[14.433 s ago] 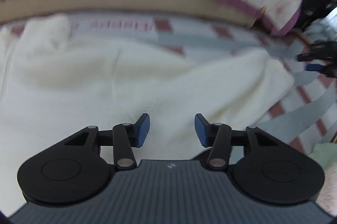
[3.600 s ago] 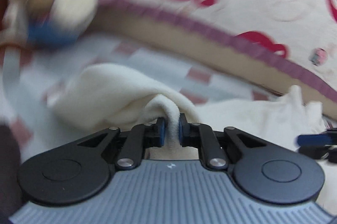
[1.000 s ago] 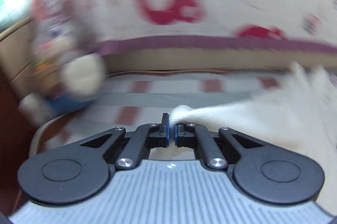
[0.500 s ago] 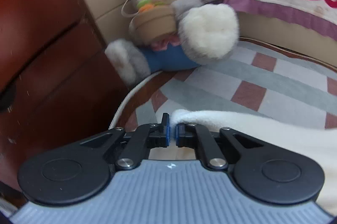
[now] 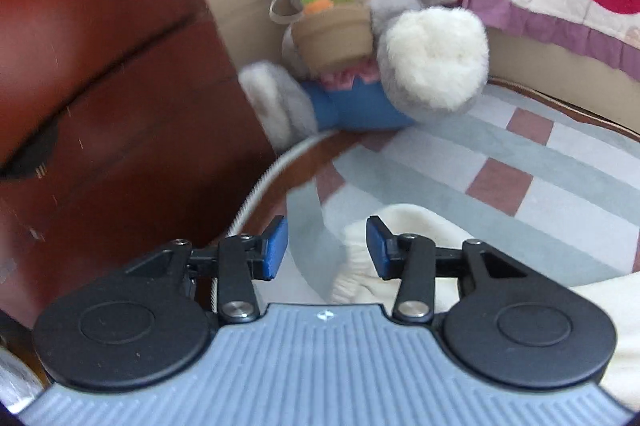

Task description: Fold clothes

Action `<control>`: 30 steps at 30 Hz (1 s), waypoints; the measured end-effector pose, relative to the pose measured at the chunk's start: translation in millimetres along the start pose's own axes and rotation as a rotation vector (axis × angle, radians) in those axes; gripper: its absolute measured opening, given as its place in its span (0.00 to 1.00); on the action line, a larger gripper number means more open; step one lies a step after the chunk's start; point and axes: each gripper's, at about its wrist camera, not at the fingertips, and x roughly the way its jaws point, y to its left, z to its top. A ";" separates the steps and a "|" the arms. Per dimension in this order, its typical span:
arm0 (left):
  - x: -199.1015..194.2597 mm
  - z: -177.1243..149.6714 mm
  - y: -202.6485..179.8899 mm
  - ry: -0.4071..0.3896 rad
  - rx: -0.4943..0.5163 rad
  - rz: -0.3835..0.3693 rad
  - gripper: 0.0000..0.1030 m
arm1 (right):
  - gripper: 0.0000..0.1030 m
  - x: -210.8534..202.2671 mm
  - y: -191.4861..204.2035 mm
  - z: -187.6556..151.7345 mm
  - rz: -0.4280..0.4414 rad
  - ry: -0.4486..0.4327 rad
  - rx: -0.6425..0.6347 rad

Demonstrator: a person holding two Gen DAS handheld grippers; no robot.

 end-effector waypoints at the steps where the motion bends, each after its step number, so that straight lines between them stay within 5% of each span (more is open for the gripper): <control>1: -4.2 0.8 -4.3 -0.013 0.006 -0.033 0.41 | 0.50 -4.7 -8.5 4.9 -0.017 -0.013 -0.021; 6: -26.9 -5.2 -63.9 -0.036 0.079 -0.288 0.43 | 0.53 -8.2 -60.3 18.5 -0.098 -0.062 -0.009; 15: -66.0 -37.0 -234.8 0.005 0.343 -0.675 0.50 | 0.57 18.2 -133.6 6.0 -0.194 -0.068 0.102; 23: -56.7 -59.1 -349.3 0.114 0.558 -0.680 0.55 | 0.59 44.6 -174.2 -1.5 -0.149 -0.060 0.146; 28: -40.5 -52.8 -376.7 0.140 0.550 -0.635 0.60 | 0.60 63.0 -179.8 -2.4 -0.101 -0.046 0.162; 30: -34.9 -49.6 -383.7 0.144 0.542 -0.631 0.71 | 0.60 68.3 -180.1 -2.9 -0.082 -0.057 0.172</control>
